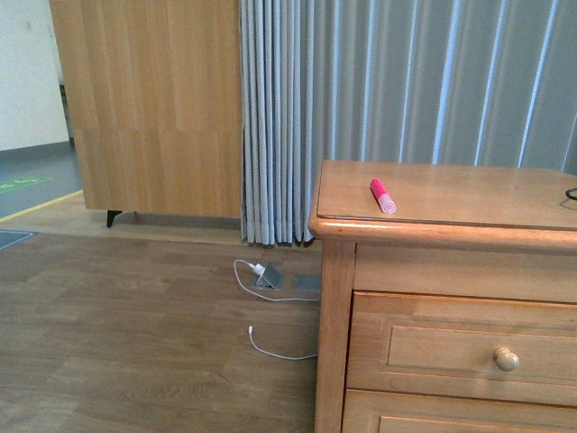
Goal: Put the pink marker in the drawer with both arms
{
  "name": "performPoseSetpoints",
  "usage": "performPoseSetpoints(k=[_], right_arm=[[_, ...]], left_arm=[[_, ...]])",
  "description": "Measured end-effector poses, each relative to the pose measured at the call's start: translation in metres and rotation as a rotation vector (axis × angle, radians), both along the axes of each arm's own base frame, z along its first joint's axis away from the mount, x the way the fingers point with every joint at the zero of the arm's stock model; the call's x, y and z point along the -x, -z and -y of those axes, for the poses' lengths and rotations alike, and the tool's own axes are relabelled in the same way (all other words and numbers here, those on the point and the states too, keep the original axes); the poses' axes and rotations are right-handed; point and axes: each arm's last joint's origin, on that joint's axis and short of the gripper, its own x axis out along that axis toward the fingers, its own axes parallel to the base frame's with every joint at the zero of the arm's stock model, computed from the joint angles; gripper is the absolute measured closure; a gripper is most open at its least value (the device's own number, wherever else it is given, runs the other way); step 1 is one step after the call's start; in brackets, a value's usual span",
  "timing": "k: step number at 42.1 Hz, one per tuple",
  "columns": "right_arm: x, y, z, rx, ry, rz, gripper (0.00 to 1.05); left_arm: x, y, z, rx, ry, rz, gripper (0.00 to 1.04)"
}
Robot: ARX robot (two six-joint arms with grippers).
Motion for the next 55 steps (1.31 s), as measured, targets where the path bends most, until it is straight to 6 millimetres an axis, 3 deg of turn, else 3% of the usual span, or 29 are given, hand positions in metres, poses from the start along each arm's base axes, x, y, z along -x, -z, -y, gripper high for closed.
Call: performPoseSetpoints(k=[41, 48, 55], right_arm=[[0.0, 0.0, 0.0, 0.0, 0.0, 0.0, 0.08], [-0.004, 0.009, -0.002, -0.118, -0.085, -0.221, 0.08], [-0.019, -0.002, -0.004, -0.154, -0.118, -0.283, 0.08]], left_arm=[[0.0, 0.0, 0.0, 0.0, 0.0, 0.0, 0.06], [0.0, 0.0, 0.0, 0.0, 0.0, 0.0, 0.06], [0.0, 0.0, 0.0, 0.0, 0.0, 0.0, 0.06]])
